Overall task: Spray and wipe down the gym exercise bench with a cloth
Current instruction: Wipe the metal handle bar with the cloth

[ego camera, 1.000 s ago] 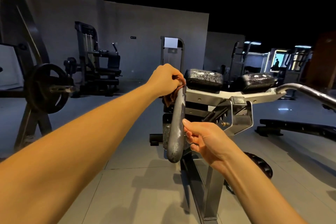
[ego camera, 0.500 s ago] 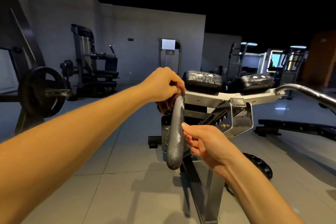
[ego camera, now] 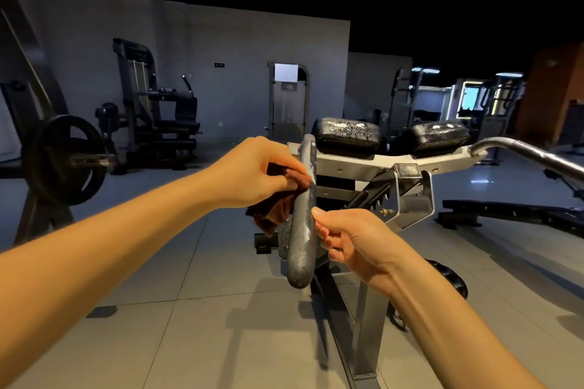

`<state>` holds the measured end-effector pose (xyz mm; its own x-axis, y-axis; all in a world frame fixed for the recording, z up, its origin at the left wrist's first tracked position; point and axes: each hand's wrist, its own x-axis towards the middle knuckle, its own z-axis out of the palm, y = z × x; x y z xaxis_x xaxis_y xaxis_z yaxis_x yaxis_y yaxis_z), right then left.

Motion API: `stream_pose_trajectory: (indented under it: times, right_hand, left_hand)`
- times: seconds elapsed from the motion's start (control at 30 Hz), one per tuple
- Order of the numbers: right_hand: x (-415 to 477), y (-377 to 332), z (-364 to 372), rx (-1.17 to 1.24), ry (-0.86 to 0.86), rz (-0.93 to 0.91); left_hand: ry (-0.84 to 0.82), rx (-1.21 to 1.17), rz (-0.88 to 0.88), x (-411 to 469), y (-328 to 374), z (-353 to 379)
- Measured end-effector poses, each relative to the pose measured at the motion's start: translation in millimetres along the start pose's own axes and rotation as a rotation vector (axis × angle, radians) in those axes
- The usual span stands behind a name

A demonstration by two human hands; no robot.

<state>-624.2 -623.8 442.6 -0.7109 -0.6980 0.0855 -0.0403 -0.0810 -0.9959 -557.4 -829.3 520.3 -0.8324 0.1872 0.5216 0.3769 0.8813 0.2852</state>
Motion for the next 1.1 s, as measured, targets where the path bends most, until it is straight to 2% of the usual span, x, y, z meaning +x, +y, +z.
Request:
stream_pose_trajectory:
  times: [0.1, 0.3, 0.4, 0.5, 0.63, 0.7, 0.8, 0.87, 0.97, 1.1]
  right_hand:
    - [0, -1, -2, -0.035, 0.001, -0.015]
    - [3, -1, -3, -0.035, 0.028, -0.002]
    - [4, -1, -2, -0.027, 0.027, 0.029]
    - [2, 0, -2, 0.000, 0.014, 0.036]
    - [2, 0, 0, 0.002, 0.011, 0.022]
    - [2, 1, -1, -0.001, 0.020, 0.026]
    - [2, 3, -2, -0.031, 0.030, 0.010]
    - [3, 3, -3, -0.037, 0.049, 0.002]
    - [2, 2, -2, -0.036, 0.044, 0.006]
    - [2, 2, -2, -0.033, 0.043, 0.004]
  left_hand:
    - [0.097, 0.089, -0.007, 31, -5, 6]
    - [0.245, 0.177, -0.210, 107, -43, 18]
    - [0.256, 0.165, -0.180, 97, -42, 20]
    - [0.236, 0.072, -0.077, 51, -28, 17]
    - [0.070, -0.063, 0.010, -24, 8, 7]
    - [0.041, -0.070, 0.023, -28, 14, 4]
    - [0.117, 0.074, 0.006, 12, 5, 8]
    - [0.180, 0.146, -0.099, 52, -11, 14]
    - [0.273, 0.127, -0.238, 83, -24, 21]
    - [0.277, 0.074, -0.149, 49, -17, 21]
